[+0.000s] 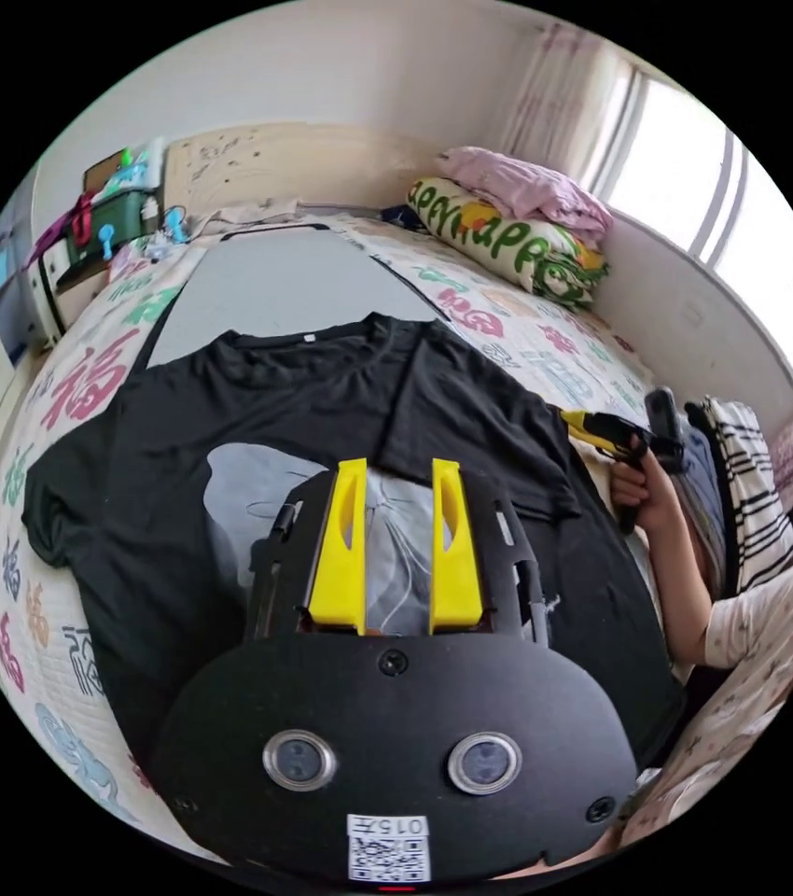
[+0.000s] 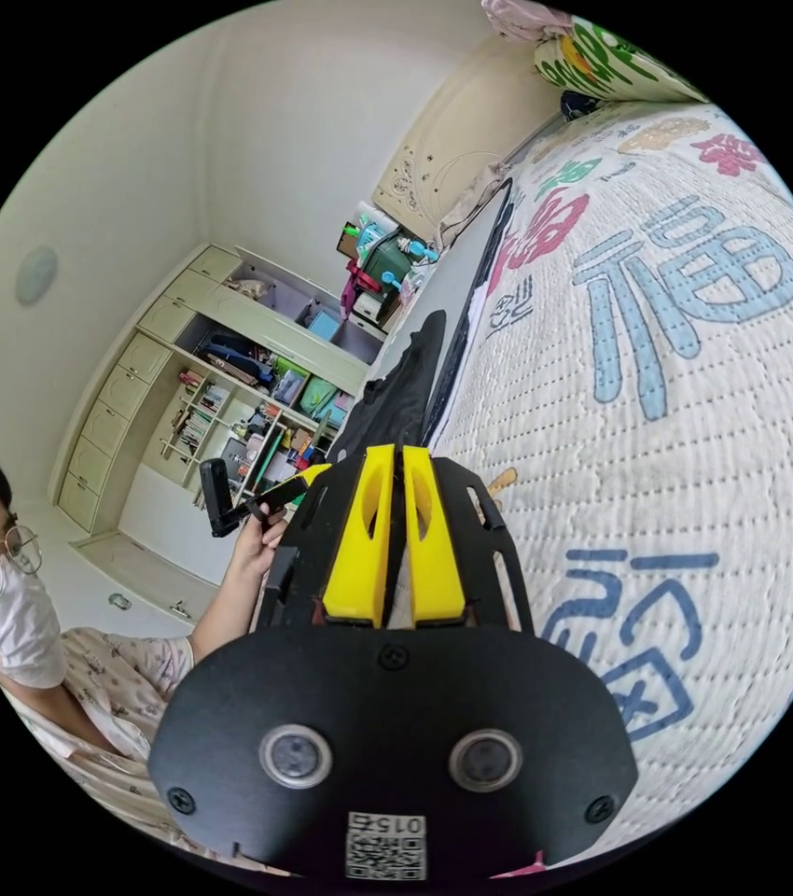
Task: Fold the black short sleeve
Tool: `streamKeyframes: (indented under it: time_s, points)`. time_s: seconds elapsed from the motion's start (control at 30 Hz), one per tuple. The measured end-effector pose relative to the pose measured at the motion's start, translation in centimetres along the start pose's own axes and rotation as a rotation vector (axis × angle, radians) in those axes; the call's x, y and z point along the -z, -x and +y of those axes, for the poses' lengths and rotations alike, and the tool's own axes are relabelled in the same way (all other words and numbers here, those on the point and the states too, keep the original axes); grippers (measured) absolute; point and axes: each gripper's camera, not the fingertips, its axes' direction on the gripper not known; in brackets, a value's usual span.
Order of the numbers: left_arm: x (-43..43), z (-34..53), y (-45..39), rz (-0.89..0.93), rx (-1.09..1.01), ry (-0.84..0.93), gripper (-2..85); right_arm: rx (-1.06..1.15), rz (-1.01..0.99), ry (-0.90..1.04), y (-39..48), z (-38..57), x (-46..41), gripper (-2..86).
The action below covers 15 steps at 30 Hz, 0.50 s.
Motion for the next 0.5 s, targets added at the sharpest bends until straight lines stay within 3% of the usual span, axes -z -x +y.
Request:
streamKeyframes:
  time_s: [0.17,0.27,0.5]
  points:
    - [-3.5,-1.4,0.1,-0.033,-0.01,0.141,6.6,-0.004,-0.009,-0.001,0.8,0.4,-1.0,0.6]
    - [-3.8,-1.2,-0.9,-0.083,-0.075,0.139,1.3,-0.007,0.001,0.0,1.4,0.5,-1.6,0.5]
    - [-3.6,-1.3,-0.2,-0.096,-0.058,0.103,0.4,-0.022,0.046,0.008,2.8,0.6,-3.0,0.4]
